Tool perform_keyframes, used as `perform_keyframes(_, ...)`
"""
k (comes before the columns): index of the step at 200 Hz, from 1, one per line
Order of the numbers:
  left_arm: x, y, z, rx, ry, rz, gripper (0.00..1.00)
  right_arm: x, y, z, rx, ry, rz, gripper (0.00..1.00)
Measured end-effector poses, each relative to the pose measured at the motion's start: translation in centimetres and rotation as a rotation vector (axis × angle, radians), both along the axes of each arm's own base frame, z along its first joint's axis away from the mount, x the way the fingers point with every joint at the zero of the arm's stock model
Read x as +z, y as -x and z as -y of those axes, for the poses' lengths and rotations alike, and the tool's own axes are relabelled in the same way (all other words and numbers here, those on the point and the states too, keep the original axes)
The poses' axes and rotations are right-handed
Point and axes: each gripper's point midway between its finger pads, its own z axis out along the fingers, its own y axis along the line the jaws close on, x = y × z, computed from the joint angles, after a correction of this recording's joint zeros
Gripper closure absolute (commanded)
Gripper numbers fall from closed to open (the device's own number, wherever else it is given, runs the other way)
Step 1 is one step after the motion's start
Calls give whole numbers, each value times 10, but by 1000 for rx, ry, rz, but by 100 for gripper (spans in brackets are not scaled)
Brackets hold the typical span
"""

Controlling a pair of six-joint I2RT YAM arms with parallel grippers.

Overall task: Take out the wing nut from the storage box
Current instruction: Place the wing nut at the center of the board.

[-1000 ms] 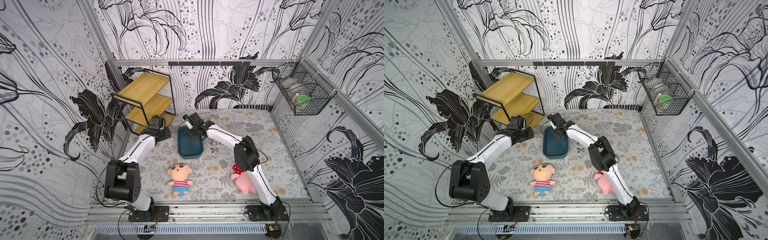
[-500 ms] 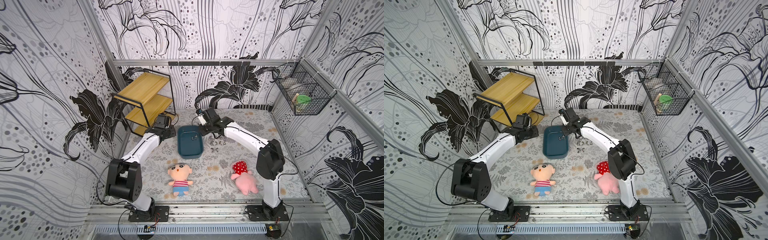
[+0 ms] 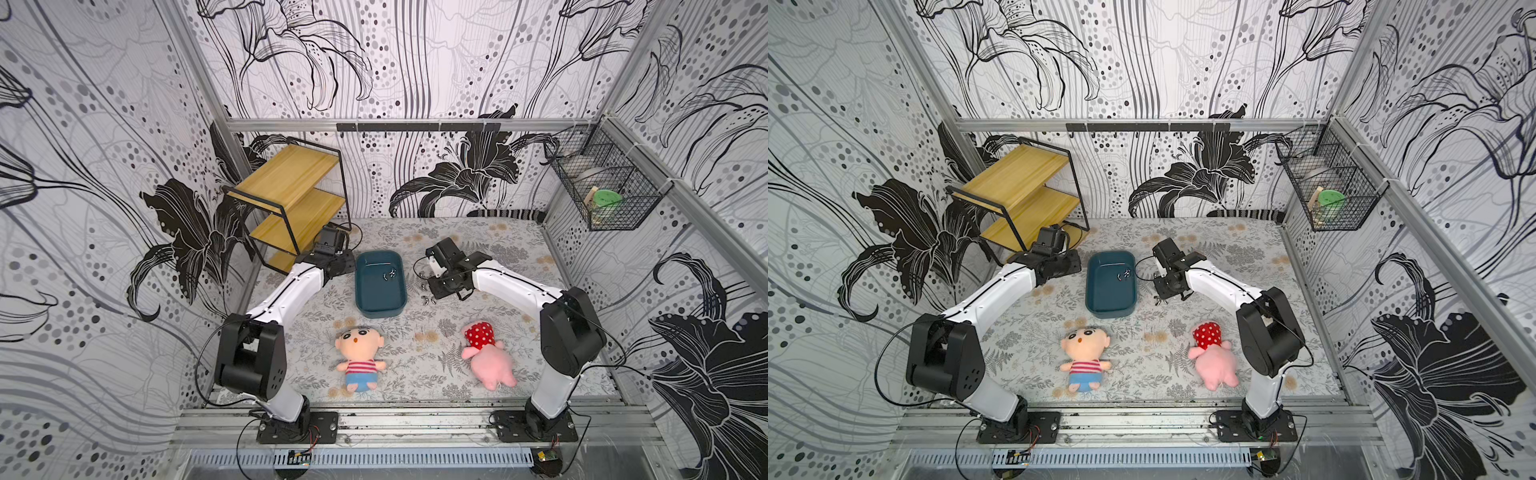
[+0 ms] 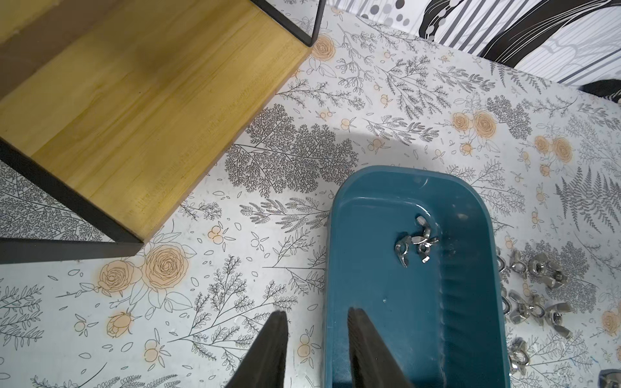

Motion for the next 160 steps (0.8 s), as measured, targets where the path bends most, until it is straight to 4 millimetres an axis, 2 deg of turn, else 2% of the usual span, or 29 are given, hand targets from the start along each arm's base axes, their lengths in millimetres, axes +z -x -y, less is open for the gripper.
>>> perform_keyframes(52, 3, -4, 2, -2, -1, -1, 63, -30, 19, 18, -45, 39, -84, 100)
perform_keyframes(99, 0, -5, 3, -4, -6, -11, 63, -49, 13, 31, -89, 57, -118, 100)
perform_keyframes(160, 4, -7, 3, 0, -9, 0, 63, -63, 11, 31, -90, 69, -136, 100)
